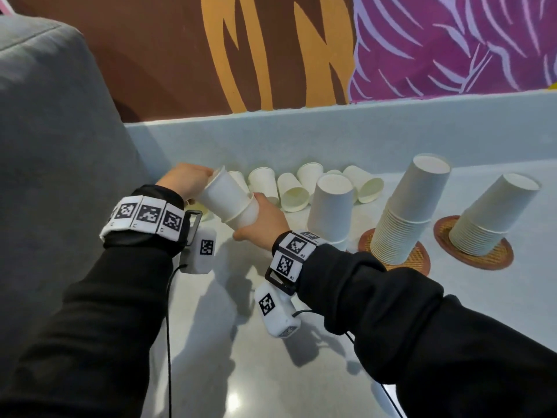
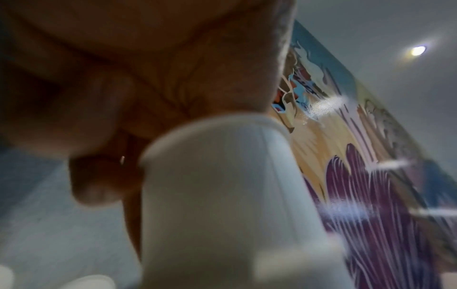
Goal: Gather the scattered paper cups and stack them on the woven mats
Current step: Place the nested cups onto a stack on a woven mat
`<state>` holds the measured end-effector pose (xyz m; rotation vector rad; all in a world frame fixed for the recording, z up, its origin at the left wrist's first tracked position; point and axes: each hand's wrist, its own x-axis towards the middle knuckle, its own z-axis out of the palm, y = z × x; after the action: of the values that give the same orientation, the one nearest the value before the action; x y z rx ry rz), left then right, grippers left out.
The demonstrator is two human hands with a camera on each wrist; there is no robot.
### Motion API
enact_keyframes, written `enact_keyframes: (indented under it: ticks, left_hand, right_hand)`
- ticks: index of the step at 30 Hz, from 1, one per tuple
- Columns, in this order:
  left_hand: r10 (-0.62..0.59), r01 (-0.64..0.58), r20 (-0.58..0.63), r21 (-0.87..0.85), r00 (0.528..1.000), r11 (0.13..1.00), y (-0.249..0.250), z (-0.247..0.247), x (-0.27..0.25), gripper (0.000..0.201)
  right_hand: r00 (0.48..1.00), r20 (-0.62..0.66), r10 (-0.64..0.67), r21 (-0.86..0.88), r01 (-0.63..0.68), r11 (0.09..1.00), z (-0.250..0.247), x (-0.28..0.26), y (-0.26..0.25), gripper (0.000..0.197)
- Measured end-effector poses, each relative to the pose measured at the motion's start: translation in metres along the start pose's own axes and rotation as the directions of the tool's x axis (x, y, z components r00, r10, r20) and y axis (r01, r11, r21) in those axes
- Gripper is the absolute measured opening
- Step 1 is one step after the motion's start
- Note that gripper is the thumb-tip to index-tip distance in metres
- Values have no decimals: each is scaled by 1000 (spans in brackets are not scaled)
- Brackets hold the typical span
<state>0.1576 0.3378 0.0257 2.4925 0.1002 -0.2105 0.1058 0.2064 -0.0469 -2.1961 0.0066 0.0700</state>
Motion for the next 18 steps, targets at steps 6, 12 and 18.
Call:
enact_keyframes:
  ticks: [6,12,18]
  left_hand:
    - [170,-124,63,-448,983,885,33,-9,-50,43]
    - [504,-611,-347,-398,791,684,97,-16,-95,42]
    - [421,-625,-474,-462,774,629,181,27,-101,33]
  right_hand:
    - [978,-172,-121,210,156,965,-34,-24,-42,72]
    - [928,-314,-202,323,305,896,-119,-56,-60,64]
    - [794,-597,-118,383,412,827,-215,-77,-23,66]
